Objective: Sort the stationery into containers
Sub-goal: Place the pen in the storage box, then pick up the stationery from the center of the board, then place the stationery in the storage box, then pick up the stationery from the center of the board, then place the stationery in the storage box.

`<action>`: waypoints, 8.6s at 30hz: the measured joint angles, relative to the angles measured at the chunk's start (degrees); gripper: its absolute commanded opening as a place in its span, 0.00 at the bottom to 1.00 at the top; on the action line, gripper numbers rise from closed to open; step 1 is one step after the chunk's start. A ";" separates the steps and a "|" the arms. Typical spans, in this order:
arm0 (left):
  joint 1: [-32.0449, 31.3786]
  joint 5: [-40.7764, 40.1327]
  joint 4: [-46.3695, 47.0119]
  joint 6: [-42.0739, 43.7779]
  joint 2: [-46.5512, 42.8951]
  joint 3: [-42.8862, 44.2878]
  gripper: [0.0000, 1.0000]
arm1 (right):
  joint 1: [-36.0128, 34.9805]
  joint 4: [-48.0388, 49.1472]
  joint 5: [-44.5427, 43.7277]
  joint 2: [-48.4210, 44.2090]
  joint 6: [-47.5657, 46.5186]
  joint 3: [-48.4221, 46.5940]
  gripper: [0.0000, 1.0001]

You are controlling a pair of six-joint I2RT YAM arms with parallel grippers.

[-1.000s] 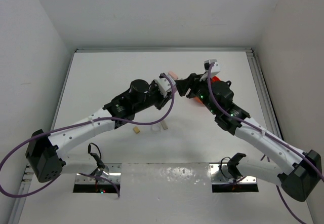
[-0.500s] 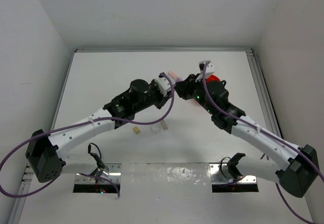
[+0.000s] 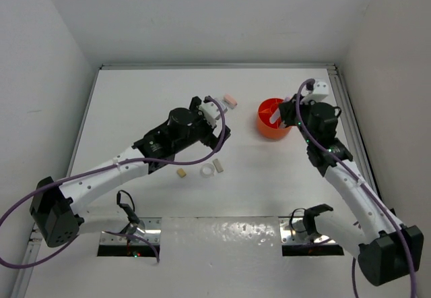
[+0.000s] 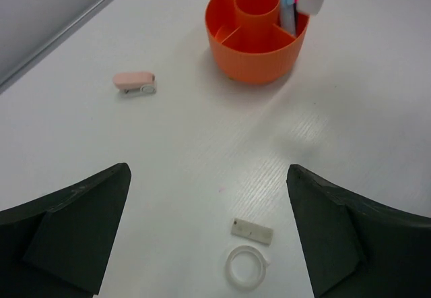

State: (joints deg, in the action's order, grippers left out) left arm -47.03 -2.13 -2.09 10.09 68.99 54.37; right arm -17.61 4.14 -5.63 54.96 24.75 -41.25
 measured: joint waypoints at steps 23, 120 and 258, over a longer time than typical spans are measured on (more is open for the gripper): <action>3.67 -6.80 -4.57 -2.86 -4.31 -3.08 1.00 | 16.72 19.15 17.75 15.58 -15.08 6.80 0.00; 37.51 -17.20 -22.82 -23.37 -23.61 -15.76 0.44 | -28.87 -5.46 -6.47 59.45 -6.54 -42.45 0.00; 38.88 1.03 -16.44 -14.60 -23.30 -19.96 0.39 | -4.68 12.28 -10.84 22.88 -10.91 -4.02 0.00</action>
State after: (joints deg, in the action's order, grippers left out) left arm -8.14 -1.10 -18.52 -4.51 45.69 34.41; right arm -22.28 16.43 -16.47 77.84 13.85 -45.28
